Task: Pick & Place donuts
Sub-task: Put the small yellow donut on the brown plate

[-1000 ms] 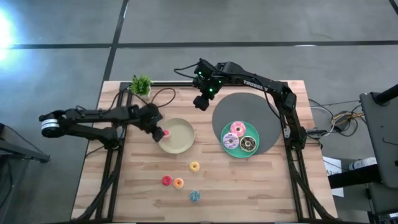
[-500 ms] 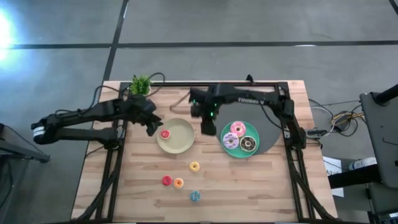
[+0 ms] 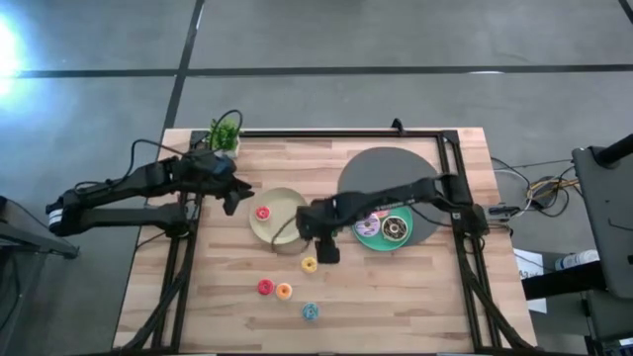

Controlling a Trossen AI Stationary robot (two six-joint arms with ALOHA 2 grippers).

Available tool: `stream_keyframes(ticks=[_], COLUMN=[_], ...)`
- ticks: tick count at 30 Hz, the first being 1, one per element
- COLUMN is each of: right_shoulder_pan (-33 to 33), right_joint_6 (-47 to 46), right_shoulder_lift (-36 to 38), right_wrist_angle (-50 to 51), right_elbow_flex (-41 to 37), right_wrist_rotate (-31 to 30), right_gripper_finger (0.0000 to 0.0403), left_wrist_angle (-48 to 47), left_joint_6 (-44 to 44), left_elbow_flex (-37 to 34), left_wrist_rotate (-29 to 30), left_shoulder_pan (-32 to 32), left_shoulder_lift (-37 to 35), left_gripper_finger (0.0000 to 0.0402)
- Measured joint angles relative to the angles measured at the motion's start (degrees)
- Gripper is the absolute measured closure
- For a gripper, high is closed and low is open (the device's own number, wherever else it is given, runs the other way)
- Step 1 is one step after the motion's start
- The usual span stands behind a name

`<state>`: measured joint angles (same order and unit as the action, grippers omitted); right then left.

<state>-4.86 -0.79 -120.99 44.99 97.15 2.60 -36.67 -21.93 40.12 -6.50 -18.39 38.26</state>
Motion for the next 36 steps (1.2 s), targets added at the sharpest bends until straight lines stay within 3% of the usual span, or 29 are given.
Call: stream_keyframes(ticks=[2, 18, 23, 36], right_shoulder_pan=[-1.6, -7.0, -7.2, -6.3], right_joint_6=[-1.8, -15.5, -16.3, -15.3], right_shoulder_lift=[0.0, -0.8, -4.3, -4.3], right_wrist_angle=[-1.9, -15.8, -17.1, -15.7], right_elbow_flex=[-1.4, -6.4, -6.5, -5.7], right_wrist_rotate=[-2.5, -3.0, -2.6, -2.7], right_gripper_finger=[0.0229, 0.0231, 0.0231, 0.0232], left_wrist_angle=[0.0, -0.3, -0.4, -0.8], left_joint_6=[0.0, -1.8, -2.6, -3.4], left_elbow_flex=[0.0, 0.0, -0.1, -0.1], left_wrist_rotate=[0.0, -0.3, -0.3, -0.3], left_shoulder_pan=[0.0, 0.1, 0.2, 0.2], left_shoulder_lift=[0.2, 0.6, 0.6, 0.6], left_gripper_finger=[0.0287, 0.0287, 0.0287, 0.0287])
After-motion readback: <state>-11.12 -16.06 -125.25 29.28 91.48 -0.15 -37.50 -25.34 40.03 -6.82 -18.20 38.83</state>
